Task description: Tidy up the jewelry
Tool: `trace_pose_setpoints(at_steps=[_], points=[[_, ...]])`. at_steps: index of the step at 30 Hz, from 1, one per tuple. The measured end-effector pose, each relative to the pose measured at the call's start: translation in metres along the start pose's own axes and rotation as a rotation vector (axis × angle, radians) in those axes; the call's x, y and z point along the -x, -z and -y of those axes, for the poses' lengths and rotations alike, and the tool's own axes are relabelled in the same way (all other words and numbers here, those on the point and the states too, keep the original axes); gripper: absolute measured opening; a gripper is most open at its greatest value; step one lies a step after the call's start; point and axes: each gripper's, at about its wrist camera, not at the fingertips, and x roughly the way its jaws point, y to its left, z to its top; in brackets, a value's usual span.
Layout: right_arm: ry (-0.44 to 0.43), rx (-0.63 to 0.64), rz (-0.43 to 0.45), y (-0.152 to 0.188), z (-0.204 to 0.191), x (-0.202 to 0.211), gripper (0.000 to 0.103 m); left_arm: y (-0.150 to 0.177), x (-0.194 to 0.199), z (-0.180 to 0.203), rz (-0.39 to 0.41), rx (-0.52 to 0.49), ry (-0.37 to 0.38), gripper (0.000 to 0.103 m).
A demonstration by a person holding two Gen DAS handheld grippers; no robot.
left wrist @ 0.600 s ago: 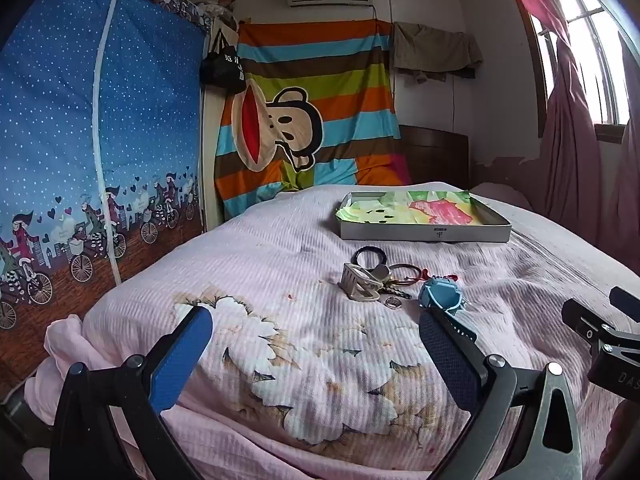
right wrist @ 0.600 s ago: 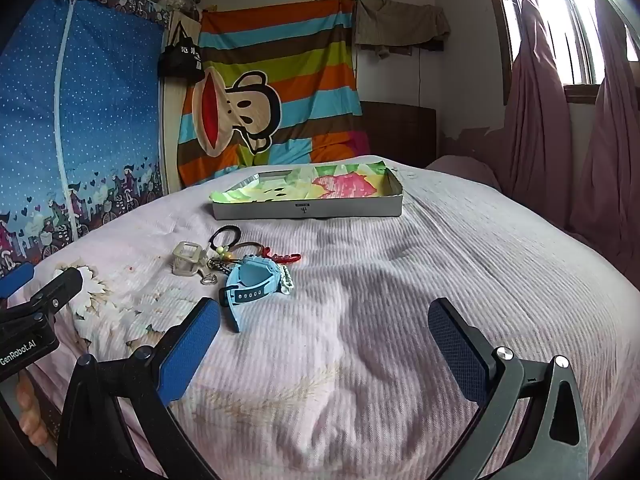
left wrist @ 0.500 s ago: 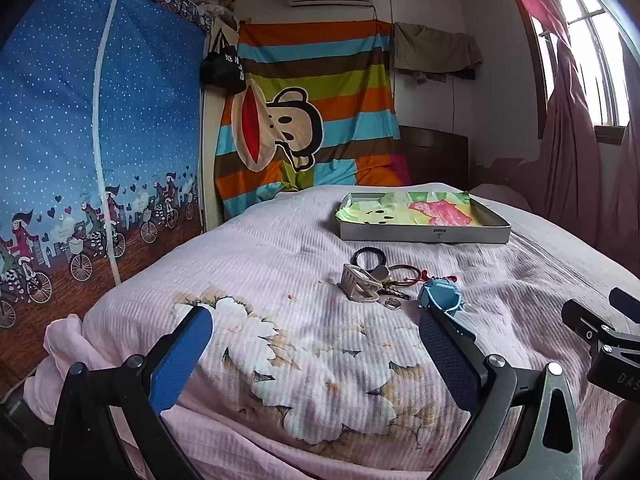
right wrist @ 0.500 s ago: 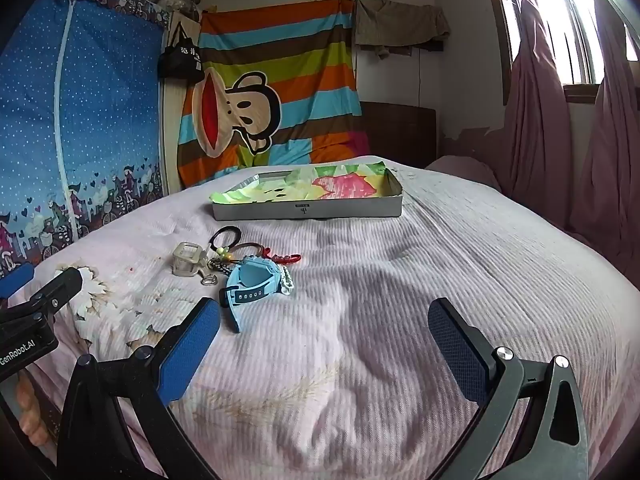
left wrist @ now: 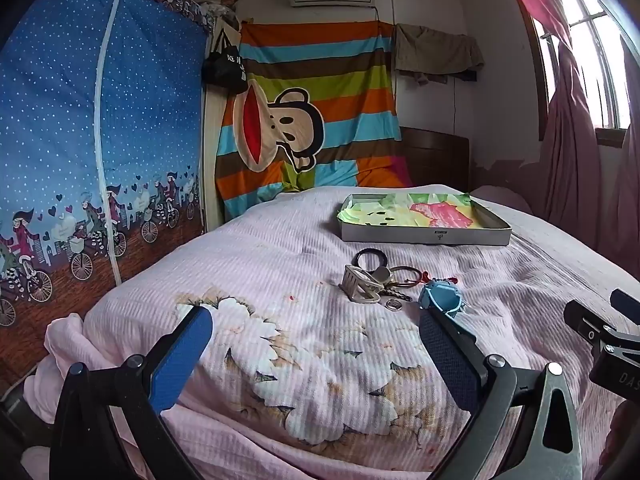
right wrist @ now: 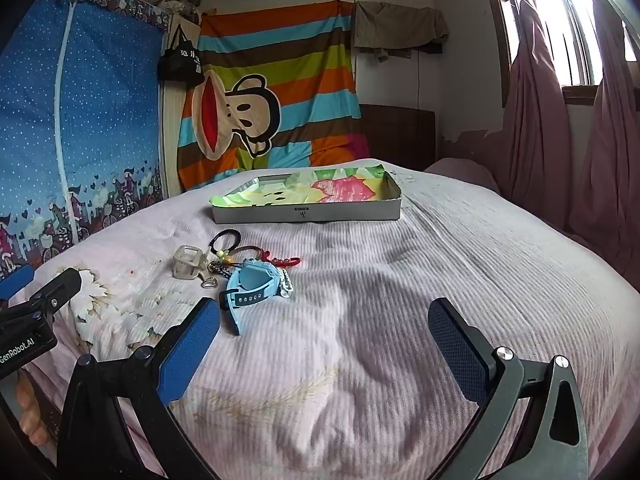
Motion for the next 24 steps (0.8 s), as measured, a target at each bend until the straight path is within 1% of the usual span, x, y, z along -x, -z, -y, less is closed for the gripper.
trace_pose_setpoints(at_steps=[8,24], points=[[-0.001,0.002,-0.001,-0.0045,-0.0018,0.0005,0.102,0.0002,0.0001,0.0000,0.001,0.002,0.001,0.103],[-0.001,0.000,0.000,-0.0024,-0.0010,0.0009,0.102,0.0002,0.0000,-0.0004,0.001,0.003,0.001,0.103]])
